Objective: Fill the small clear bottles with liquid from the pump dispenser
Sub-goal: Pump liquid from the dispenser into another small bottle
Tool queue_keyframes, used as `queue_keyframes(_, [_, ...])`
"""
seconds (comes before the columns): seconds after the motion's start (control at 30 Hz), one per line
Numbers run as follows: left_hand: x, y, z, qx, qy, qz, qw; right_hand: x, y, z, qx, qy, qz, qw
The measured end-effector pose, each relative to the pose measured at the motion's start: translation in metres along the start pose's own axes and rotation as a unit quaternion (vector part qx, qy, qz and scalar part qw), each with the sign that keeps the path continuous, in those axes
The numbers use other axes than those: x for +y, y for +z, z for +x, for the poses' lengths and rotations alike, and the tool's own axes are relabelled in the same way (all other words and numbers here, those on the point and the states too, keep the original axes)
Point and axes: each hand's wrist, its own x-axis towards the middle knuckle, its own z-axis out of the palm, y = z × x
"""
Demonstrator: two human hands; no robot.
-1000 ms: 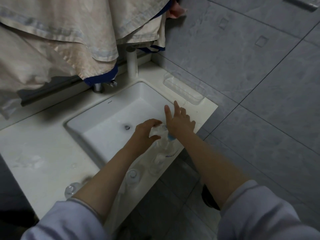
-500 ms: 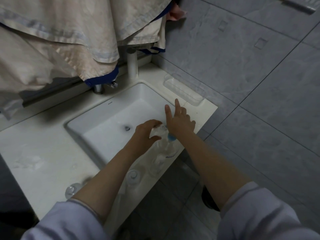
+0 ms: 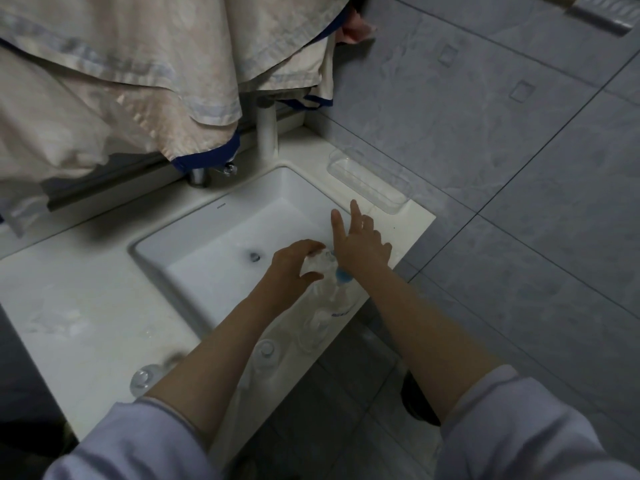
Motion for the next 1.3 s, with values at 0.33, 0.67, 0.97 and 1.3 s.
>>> queue_keyframes(0.33, [-0.011, 0.001, 0.002, 0.001, 0.006, -0.015, 1.000, 0.002, 0.005, -0.002, -0.017, 0.018, -0.001, 1.000])
queue_keyframes(0.67, [-0.019, 0.003, 0.009, 0.022, 0.026, 0.013, 0.999, 0.003, 0.006, -0.003, -0.002, 0.011, -0.004, 1.000])
queue_keyframes(0.97, [-0.015, -0.001, 0.009, -0.004, 0.023, 0.025, 0.999, 0.001, 0.000, 0.005, -0.005, 0.004, 0.017, 1.000])
queue_keyframes(1.3, [-0.010, 0.000, 0.007, -0.022, 0.004, 0.032, 0.999, 0.002, 0.006, 0.001, -0.013, 0.017, 0.003, 1.000])
